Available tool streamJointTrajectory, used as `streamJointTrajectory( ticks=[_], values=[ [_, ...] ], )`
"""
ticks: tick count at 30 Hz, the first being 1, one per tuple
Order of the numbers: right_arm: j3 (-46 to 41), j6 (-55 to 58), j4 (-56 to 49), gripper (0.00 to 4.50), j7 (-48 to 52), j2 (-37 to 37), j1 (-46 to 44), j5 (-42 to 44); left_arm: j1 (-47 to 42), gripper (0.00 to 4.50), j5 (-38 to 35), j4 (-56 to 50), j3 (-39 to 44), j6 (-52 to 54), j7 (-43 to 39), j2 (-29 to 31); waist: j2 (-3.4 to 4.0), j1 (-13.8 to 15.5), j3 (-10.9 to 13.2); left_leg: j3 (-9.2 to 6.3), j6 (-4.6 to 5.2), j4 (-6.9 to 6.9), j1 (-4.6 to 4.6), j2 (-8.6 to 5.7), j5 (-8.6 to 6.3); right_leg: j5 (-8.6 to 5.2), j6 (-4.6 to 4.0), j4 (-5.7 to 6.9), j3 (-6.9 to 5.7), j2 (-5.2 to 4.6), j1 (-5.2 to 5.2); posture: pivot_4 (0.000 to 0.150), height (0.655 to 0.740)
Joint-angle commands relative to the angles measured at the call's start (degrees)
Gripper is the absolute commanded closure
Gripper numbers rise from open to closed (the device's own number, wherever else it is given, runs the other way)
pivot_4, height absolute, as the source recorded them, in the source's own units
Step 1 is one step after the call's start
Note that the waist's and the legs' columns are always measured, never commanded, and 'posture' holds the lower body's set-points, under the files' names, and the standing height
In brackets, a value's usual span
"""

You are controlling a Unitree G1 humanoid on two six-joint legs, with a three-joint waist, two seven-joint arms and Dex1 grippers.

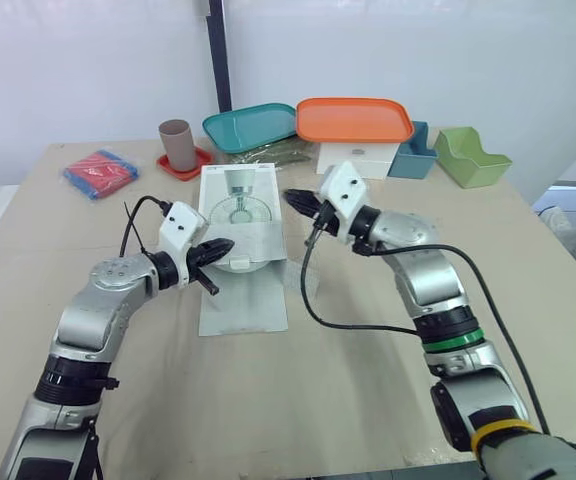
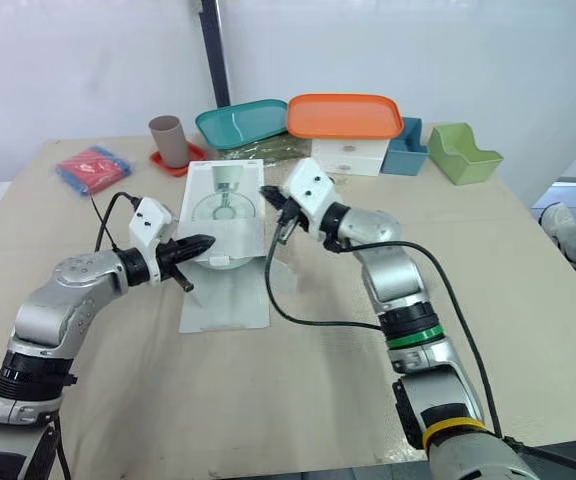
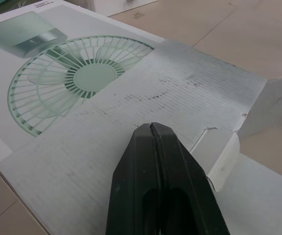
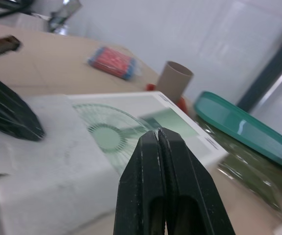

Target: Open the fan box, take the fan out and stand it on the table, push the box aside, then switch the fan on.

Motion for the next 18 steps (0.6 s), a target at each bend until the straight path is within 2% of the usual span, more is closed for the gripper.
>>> streamJointTrajectory(
  ticks=[1, 4, 12, 16, 18],
  values=[
    [5.0, 4.4, -3.6, 4.46, 1.3, 1.4, 0.2, -1.5, 1.6, 4.50, -0.6, -1.2, 1.1, 0.8, -0.6, 1.3, 0.00, 0.0, 0.0, 0.00, 0.00, 0.00, 0.00, -0.01, 0.00, 0.00, 0.00, 0.00, 0.00, -0.01, 0.00, 0.150, 0.7400],
    [8.1, 6.4, -1.9, 4.46, 1.6, 0.5, 0.8, -4.7, 1.9, 4.50, -2.0, -2.0, 2.4, 0.9, -1.0, 1.4, 0.02, 0.0, 0.0, -0.01, 0.00, 0.00, 0.01, 0.00, 0.00, 0.00, 0.00, 0.01, 0.00, 0.01, -0.01, 0.150, 0.7400],
    [9.6, 7.3, 0.5, 4.46, 1.6, 0.2, 1.5, -6.5, 2.8, 4.50, -7.4, -5.1, 5.7, 1.0, -4.4, 2.7, 0.00, 0.0, 0.0, 0.02, 0.01, 0.00, -0.02, 0.00, 0.00, 0.01, -0.02, 0.02, 0.01, 0.00, -0.06, 0.150, 0.7400],
    [9.4, 6.7, 0.7, 4.46, 1.4, 0.6, 1.3, -6.6, 2.4, 4.50, -14.0, -8.6, 8.5, 3.9, -7.1, 3.6, 0.00, 0.0, 0.0, 0.00, 0.01, 0.00, -0.03, 0.00, -0.01, 0.02, -0.03, 0.02, -0.01, 0.00, -0.04, 0.150, 0.7400],
    [9.4, 6.7, 0.6, 4.46, 1.2, 0.8, 1.4, -6.6, 3.5, 4.50, -15.6, -11.3, 7.2, 5.8, -7.7, 4.3, 0.00, 0.0, 0.0, 0.00, 0.02, 0.00, -0.03, 0.00, -0.01, 0.02, -0.03, 0.01, -0.01, 0.00, -0.04, 0.150, 0.7400]
  ],
)
